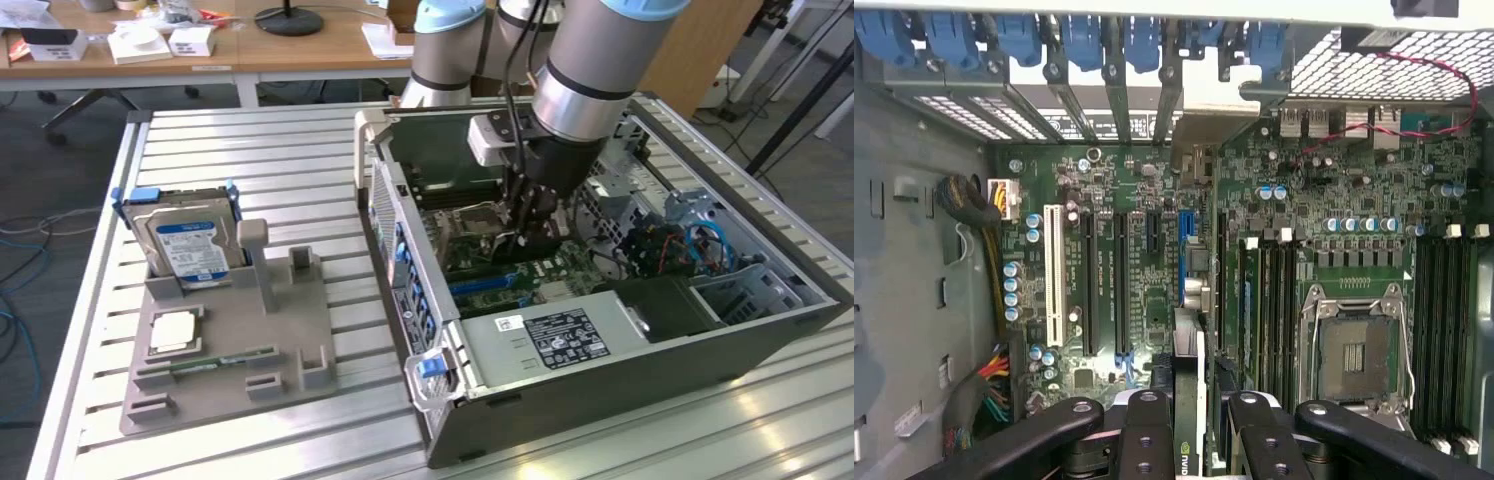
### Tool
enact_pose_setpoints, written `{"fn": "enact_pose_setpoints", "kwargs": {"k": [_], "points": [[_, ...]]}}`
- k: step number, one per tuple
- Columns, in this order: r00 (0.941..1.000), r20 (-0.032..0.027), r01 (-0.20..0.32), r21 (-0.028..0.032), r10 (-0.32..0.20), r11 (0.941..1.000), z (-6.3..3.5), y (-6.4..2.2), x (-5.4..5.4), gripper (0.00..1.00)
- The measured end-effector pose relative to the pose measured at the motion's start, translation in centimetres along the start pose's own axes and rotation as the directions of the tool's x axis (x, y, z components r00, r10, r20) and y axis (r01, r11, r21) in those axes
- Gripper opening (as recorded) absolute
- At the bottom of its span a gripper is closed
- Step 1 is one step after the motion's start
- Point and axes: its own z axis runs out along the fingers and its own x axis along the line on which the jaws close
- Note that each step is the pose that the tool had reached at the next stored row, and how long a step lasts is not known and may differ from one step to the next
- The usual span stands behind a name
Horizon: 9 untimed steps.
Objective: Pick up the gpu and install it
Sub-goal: 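Insert the gpu into the slot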
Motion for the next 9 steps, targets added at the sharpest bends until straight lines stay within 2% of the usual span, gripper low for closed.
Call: {"fn": "enact_pose_setpoints", "kwargs": {"k": [9], "points": [[1.0000, -0.0002, 0.000, 0.0000, 0.000, 1.0000, 0.62, 0.36, 0.06, 0.26]]}}
